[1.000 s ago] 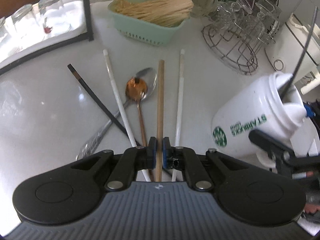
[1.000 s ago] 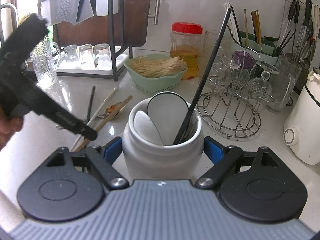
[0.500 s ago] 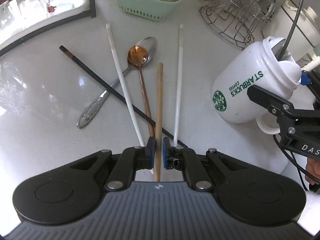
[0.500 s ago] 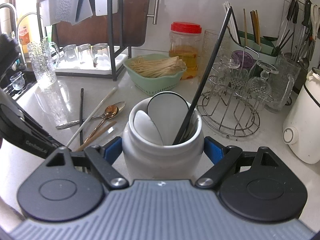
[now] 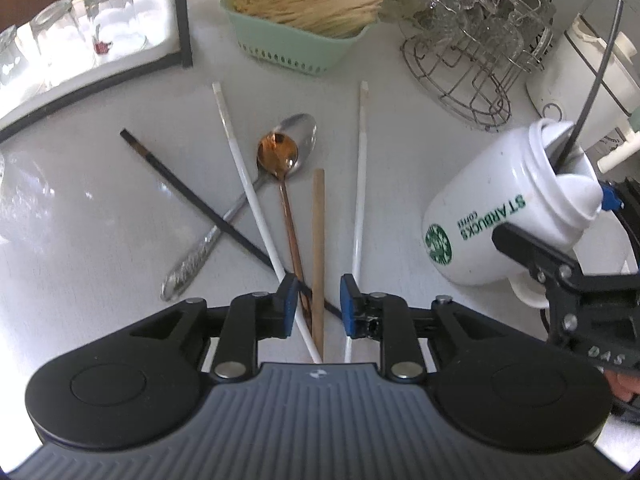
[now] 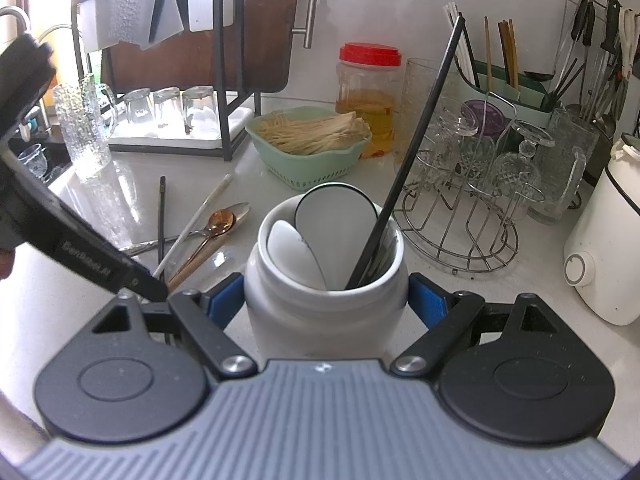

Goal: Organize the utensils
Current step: 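Close the left tool on the wooden chopstick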

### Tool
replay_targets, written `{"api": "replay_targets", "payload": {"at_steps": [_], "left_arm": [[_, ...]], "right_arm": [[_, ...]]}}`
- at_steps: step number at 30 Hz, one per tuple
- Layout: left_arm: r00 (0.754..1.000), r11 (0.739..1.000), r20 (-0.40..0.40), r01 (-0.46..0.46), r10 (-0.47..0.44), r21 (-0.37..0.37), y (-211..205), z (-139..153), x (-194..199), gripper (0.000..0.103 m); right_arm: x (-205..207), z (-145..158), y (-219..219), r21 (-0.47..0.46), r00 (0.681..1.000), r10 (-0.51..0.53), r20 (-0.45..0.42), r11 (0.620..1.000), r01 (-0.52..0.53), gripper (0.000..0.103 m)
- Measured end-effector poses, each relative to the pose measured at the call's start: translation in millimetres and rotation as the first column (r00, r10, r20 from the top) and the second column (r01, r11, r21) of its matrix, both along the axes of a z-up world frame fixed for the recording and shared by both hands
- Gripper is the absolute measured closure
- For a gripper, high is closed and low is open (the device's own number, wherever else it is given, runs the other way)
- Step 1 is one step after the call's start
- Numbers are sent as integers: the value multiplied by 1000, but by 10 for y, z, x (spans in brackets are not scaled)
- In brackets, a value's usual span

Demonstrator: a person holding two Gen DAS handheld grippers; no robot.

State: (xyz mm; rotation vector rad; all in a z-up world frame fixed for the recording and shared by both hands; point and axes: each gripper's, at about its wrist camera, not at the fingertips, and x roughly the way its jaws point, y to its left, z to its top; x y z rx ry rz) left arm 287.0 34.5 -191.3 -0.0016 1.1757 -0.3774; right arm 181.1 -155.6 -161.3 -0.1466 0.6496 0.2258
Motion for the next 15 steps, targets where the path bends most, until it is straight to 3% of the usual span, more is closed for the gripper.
{"api": "replay_targets", "payload": {"at_steps": [7,15], "left_arm": [[999,1000,51,19,-19,18,-159,-3,166,77],[998,998,49,37,-39,54,-291,-137,362,77]], "right_arm": [[-1,-1,15,-3,1000,-7,1,1000,7,13],[4,3,23,-8,1000,-8,-4,1000,8,13]]}}
